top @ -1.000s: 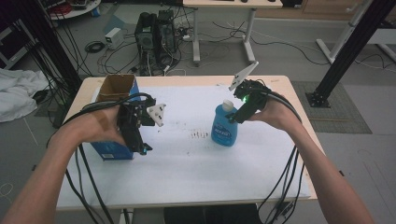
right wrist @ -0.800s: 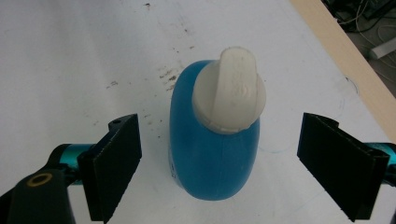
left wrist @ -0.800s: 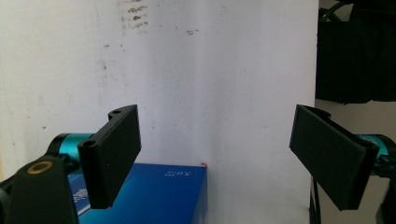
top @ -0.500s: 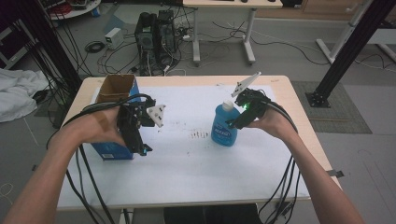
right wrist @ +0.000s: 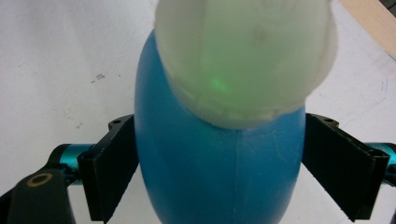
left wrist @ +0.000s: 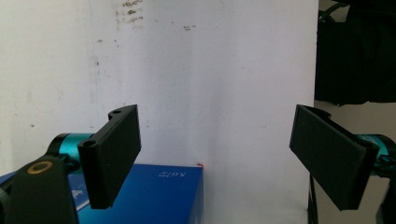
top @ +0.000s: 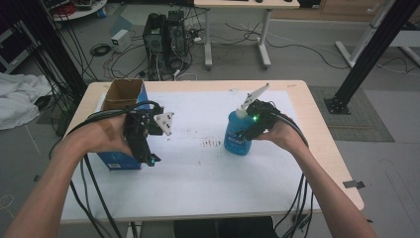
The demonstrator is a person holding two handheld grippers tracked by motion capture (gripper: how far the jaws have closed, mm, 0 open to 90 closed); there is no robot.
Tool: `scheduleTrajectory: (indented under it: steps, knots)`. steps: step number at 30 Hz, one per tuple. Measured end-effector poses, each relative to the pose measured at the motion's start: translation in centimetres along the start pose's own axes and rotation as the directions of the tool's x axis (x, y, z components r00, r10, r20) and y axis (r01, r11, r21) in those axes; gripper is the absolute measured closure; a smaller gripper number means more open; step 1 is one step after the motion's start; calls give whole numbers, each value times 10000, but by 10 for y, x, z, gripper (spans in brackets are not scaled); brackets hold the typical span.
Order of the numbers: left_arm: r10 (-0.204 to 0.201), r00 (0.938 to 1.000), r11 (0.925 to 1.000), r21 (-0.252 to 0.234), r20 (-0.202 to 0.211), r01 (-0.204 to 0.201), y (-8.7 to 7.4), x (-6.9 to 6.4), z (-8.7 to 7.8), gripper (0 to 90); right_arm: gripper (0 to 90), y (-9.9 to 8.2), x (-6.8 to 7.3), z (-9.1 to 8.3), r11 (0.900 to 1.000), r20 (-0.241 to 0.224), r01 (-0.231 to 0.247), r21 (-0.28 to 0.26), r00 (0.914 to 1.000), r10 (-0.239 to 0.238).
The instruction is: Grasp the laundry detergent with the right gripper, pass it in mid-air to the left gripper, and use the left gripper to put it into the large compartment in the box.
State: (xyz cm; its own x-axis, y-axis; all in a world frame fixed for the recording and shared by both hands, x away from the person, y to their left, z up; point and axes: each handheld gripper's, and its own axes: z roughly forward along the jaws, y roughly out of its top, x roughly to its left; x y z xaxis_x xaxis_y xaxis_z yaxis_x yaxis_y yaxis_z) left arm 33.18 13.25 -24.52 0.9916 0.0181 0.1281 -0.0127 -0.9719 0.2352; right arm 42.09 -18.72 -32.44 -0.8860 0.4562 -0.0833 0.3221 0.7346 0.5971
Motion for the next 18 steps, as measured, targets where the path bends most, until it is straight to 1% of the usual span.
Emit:
scheduleTrajectory:
  steps: [2, 5, 7, 8, 9, 11, 13, 14, 15, 17, 18]
  knots:
    - [-28, 10000, 10000, 3, 6, 28, 0, 0, 0, 166, 127, 0, 0, 1, 10000, 37, -33, 3, 10000, 33]
    - [-15, 10000, 10000, 31, 28, 15, -1, 0, 0, 166, 128, -2, -1, 4, 9998, -65, -108, -153, 9999, 107]
    - [-50, 10000, 10000, 8, 37, 50, -1, 0, 0, 166, 129, -3, -1, 6, 9998, -203, -139, -155, 9997, 136]
    - [-97, 9999, 9999, -49, 31, 97, -1, 0, 1, 166, 129, -3, -1, 6, 9998, -189, -126, -127, 9997, 124]
    - [-123, 9999, 9999, -50, 22, 123, -1, 0, 1, 166, 129, -3, 2, 5, 9989, -182, -468, 93, 9987, 470]
    - [-122, 9999, 9999, -48, 39, 122, -1, 0, 1, 166, 129, -3, 0, 7, 9996, -240, -293, -57, 9993, 292]
    - [-97, 9999, 10000, -11, 52, 97, -1, 1, 1, 166, 130, -3, 0, 7, 9993, -244, -372, 50, 9990, 374]
    - [-17, 10000, 10000, 16, 60, 17, -1, 1, 1, 166, 156, -3, 0, 7, 9991, -262, -422, 63, 9988, 423]
    - [-73, 10000, 10000, 21, 66, 73, -1, 1, 1, 166, 168, -4, 1, 7, 9987, -294, -511, 67, 9983, 513]
    - [-102, 9999, 9999, -36, 64, 102, -1, 1, 2, 166, 168, -4, 0, 7, 9990, -343, -432, 85, 9985, 435]
    - [-63, 10000, 10000, 16, 39, 63, -1, 1, 2, 166, 169, -4, 0, 8, 9992, -334, -395, 72, 9987, 397]
